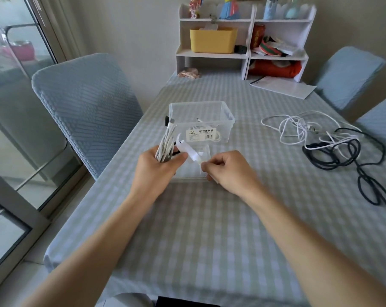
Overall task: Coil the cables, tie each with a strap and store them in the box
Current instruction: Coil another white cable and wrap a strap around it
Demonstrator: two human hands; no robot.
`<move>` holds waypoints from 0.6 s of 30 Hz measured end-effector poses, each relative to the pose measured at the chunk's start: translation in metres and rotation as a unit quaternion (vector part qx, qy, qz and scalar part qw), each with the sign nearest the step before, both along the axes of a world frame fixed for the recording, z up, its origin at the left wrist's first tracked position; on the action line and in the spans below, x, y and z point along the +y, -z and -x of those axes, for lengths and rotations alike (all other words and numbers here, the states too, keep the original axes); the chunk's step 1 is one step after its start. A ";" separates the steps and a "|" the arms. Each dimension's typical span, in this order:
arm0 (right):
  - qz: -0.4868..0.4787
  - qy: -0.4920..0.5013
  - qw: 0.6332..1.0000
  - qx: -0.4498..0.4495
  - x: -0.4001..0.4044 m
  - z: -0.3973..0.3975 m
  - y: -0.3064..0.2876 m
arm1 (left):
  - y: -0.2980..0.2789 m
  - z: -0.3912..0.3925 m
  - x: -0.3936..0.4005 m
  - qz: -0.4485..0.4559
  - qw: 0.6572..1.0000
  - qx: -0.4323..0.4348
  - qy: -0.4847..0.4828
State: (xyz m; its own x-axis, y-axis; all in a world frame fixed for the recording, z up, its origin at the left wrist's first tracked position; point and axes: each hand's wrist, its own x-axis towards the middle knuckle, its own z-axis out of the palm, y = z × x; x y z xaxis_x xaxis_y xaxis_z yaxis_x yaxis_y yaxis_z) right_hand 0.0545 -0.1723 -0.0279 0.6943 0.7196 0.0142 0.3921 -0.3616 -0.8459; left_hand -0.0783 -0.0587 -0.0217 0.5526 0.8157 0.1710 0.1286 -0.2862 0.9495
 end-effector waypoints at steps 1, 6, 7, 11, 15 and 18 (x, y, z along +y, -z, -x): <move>0.002 -0.003 1.000 -0.001 0.000 0.000 0.001 | 0.000 0.000 0.000 0.000 1.000 0.005 0.005; -0.008 -0.011 1.000 0.006 -0.002 -0.002 0.001 | 0.000 0.000 -0.004 -0.013 1.000 0.016 0.024; -0.008 -0.011 1.000 0.009 -0.002 -0.002 0.001 | 0.000 0.000 -0.003 -0.015 0.999 0.013 0.025; -0.015 -0.016 1.000 0.016 -0.003 0.000 0.001 | 0.001 -0.002 0.000 0.049 0.998 -0.022 0.018; -0.030 0.031 0.998 0.056 -0.007 -0.007 -0.001 | -0.005 0.001 0.013 0.197 0.969 -0.143 -0.032; -0.026 0.057 0.996 0.070 -0.006 -0.011 0.000 | -0.007 0.004 0.022 0.248 0.950 -0.185 -0.054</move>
